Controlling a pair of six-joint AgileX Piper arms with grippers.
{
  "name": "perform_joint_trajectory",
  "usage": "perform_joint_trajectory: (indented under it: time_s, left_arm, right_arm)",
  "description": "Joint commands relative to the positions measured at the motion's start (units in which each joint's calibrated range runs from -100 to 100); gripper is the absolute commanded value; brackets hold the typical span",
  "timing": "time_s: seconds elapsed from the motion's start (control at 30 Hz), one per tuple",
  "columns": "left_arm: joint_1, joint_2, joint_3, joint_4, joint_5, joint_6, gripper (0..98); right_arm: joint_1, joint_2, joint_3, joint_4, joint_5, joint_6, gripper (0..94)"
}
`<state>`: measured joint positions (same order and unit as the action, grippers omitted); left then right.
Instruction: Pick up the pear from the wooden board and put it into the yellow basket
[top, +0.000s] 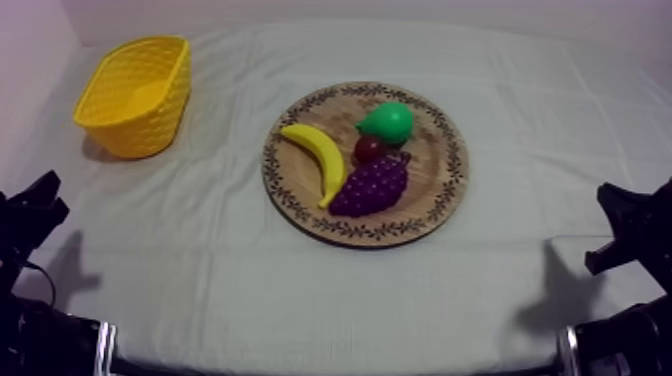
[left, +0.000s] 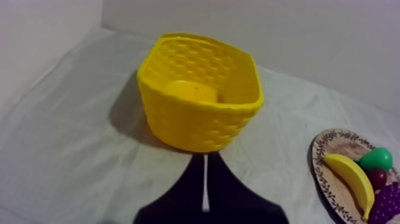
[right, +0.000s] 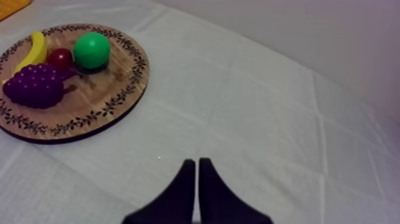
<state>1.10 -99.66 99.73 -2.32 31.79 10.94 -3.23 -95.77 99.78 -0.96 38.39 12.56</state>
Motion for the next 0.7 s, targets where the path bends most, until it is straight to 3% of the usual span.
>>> perform_joint_trajectory:
  time_s: [0.0, 0.67]
  left_arm:
    - [-0.6, -0.1, 0.0, 0.0, 0.0, 0.0, 0.0]
    - [-1.8, -0.1, 0.0, 0.0, 0.0, -0.1, 0.0]
  right_arm:
    - [0.0, 0.0, 0.0, 0.0, 0.0, 0.0, 0.3]
    - [0.0, 0.0, 0.0, 0.0, 0.0, 0.0, 0.3]
